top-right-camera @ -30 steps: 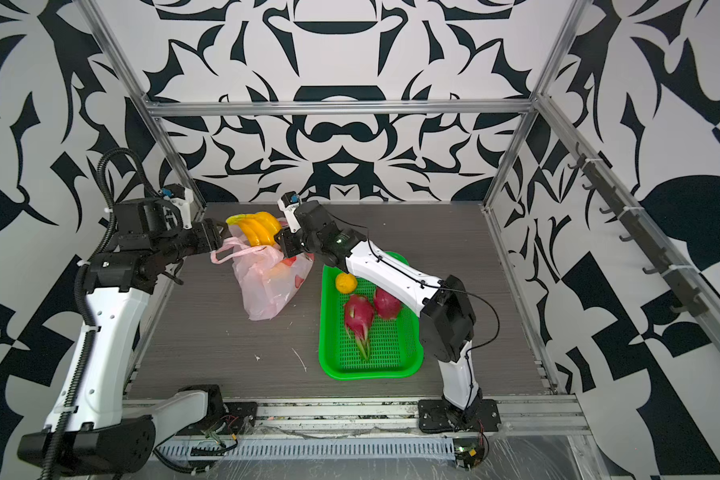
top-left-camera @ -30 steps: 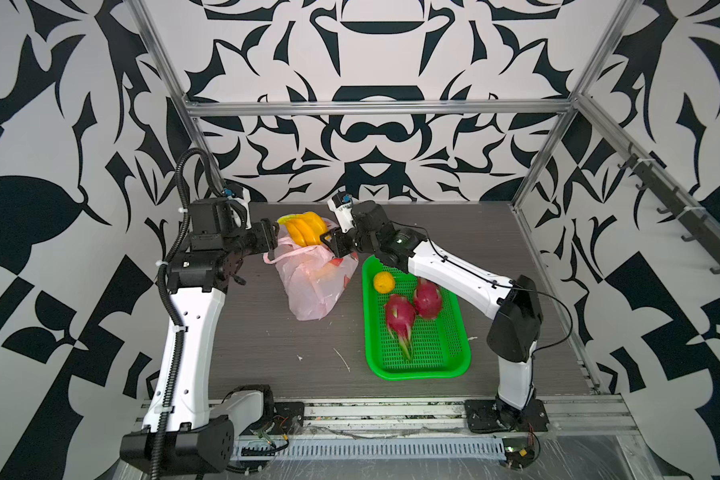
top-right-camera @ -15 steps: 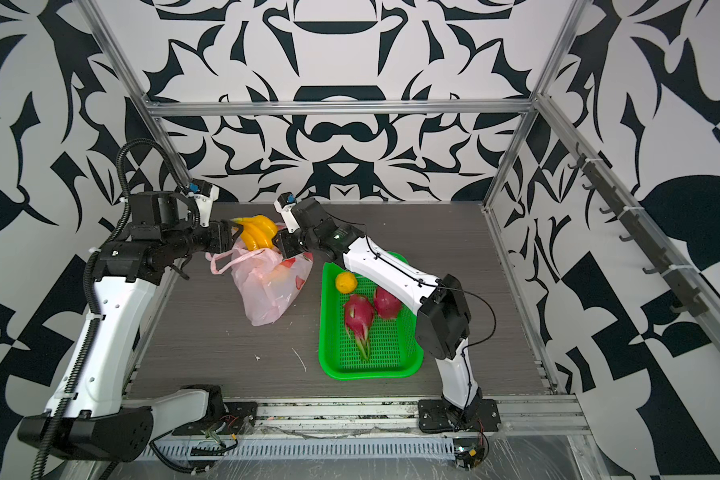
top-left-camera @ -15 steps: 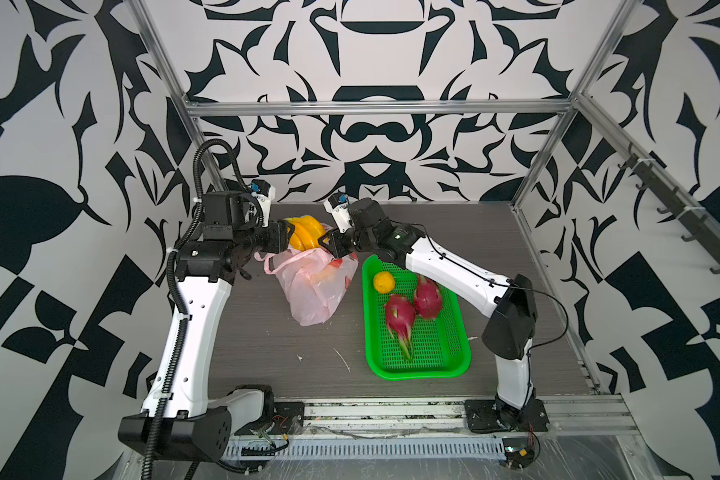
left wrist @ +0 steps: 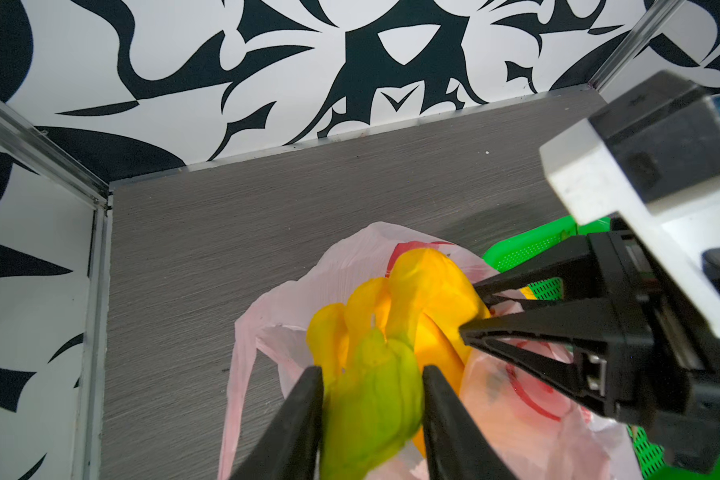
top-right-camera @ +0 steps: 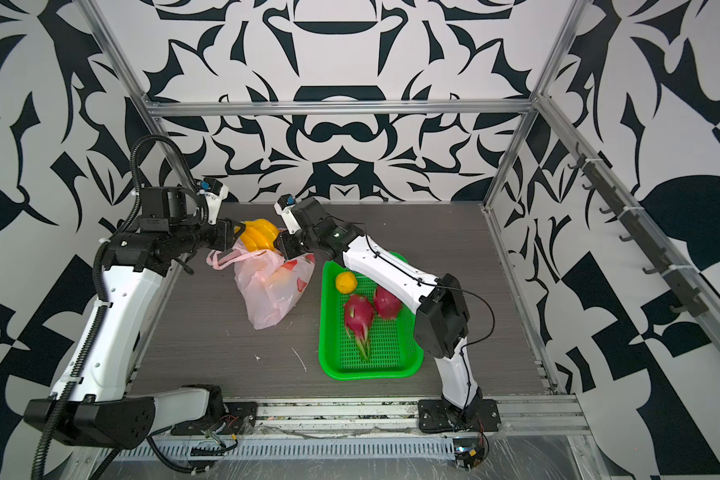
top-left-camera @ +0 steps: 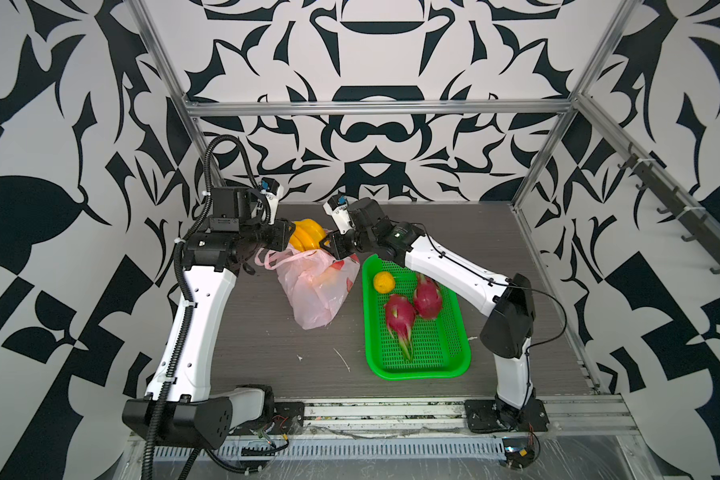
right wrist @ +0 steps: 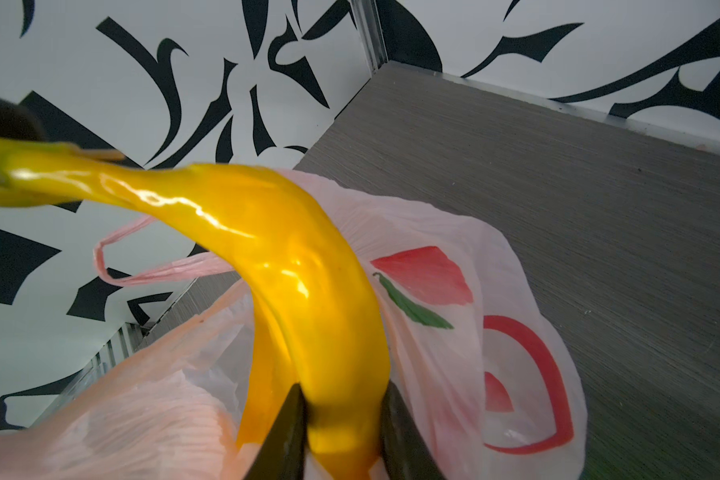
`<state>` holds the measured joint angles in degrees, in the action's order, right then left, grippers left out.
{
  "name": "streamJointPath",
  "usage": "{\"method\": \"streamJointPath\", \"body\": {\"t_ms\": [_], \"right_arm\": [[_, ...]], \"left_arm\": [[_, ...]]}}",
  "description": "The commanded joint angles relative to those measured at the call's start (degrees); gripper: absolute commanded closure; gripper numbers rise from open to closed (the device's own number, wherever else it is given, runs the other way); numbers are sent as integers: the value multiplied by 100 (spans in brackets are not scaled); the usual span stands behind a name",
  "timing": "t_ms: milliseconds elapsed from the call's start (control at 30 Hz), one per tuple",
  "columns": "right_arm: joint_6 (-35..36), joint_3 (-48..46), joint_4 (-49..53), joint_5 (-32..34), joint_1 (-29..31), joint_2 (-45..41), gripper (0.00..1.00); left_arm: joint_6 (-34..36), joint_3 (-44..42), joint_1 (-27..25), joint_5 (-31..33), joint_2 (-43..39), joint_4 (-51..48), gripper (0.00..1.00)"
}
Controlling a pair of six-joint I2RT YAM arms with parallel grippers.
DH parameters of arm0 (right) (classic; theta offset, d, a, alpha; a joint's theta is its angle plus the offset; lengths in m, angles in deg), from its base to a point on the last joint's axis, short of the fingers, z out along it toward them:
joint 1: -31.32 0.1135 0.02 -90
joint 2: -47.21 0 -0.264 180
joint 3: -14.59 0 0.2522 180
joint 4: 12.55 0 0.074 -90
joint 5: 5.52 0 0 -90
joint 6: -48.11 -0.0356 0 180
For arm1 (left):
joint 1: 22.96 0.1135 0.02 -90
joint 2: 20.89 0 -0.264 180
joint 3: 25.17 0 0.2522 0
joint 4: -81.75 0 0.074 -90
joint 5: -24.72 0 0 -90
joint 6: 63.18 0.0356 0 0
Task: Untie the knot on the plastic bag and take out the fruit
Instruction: 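Grasp the banana stem with the left gripper beside the right gripper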
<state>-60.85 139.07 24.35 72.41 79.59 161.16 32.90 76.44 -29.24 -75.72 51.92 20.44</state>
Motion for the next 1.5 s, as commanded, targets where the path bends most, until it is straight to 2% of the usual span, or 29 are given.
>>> {"method": "streamJointPath", "body": {"t_ms": [0,167,300,367,467,700,933,1167,1467], "right_arm": [[-37,363,-307,-215,-6,-49,100],[-70,328,-348,-293,-8,-75,100],[-81,263,-367,-335,-10,-101,100],[-99,216,-398,-353,-3,-110,100],[-142,73,-497,-366,-3,-118,95],[-117,-371,-891,-362,-6,-57,81],[-21,-761,-1375,-487,-47,116,62],[53,-737,-1428,-597,-104,215,51],[281,-764,-1348,-568,-116,-66,37]], "left_arm": [[108,5,-83,-101,-22,-191,63],[112,-1,-118,62,-22,-146,88],[138,2,-127,144,-28,-64,100],[164,-9,-125,169,-63,-44,100],[187,-60,-127,210,-130,-31,100],[175,-230,-127,314,-189,-26,100],[138,-345,-127,339,-176,121,100],[131,-382,-127,418,-171,80,100],[130,-36,-126,943,-88,27,100]]}}
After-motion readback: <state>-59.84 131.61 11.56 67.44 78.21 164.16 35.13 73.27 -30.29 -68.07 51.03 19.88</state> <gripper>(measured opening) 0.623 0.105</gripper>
